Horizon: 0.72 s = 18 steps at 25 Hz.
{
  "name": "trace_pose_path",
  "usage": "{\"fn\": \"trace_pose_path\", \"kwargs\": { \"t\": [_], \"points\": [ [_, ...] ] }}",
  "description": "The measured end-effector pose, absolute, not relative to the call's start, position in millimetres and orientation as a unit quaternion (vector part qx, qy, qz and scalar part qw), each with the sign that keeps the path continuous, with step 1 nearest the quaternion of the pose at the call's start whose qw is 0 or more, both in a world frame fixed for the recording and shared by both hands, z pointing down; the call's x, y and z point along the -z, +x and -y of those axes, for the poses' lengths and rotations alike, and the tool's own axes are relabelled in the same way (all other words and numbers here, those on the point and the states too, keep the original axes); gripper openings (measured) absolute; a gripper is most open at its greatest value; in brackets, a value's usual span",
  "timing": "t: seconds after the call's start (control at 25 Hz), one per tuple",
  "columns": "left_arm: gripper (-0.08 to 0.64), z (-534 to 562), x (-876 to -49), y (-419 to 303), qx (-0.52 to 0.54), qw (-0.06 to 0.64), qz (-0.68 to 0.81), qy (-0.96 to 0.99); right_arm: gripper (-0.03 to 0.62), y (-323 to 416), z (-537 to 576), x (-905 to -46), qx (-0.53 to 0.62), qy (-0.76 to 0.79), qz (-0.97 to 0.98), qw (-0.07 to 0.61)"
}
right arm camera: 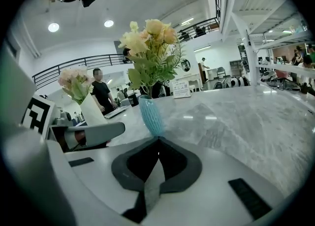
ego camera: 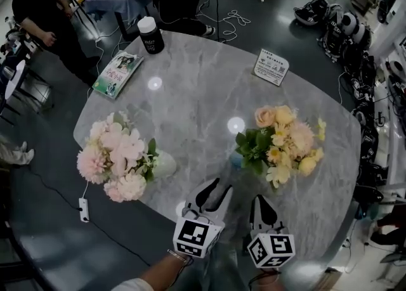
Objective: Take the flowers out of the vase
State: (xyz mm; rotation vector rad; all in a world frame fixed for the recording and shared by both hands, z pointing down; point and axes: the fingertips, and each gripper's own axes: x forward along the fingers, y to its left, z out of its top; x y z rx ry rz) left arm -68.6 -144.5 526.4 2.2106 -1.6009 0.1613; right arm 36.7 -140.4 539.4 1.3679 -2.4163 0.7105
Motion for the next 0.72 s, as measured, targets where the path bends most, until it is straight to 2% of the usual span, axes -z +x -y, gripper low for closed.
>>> {"fn": "trace_pose_path", "kwargs": {
  "t": [0.32,0.72],
  "points": [
    [0.213,177.6,-534.1,-56.4,-0.070,0.195,0.551,0.808,0.002,39.6,152.9,-541.6,-0.247,0.471,0.836,0.135],
    [0.262,204.5,-539.9,-57.3,-0.071,0.181,0.555,0.809,0.002,35.7,161.2,-552.9,-0.271,0.453,0.838,0.136]
  ]
}}
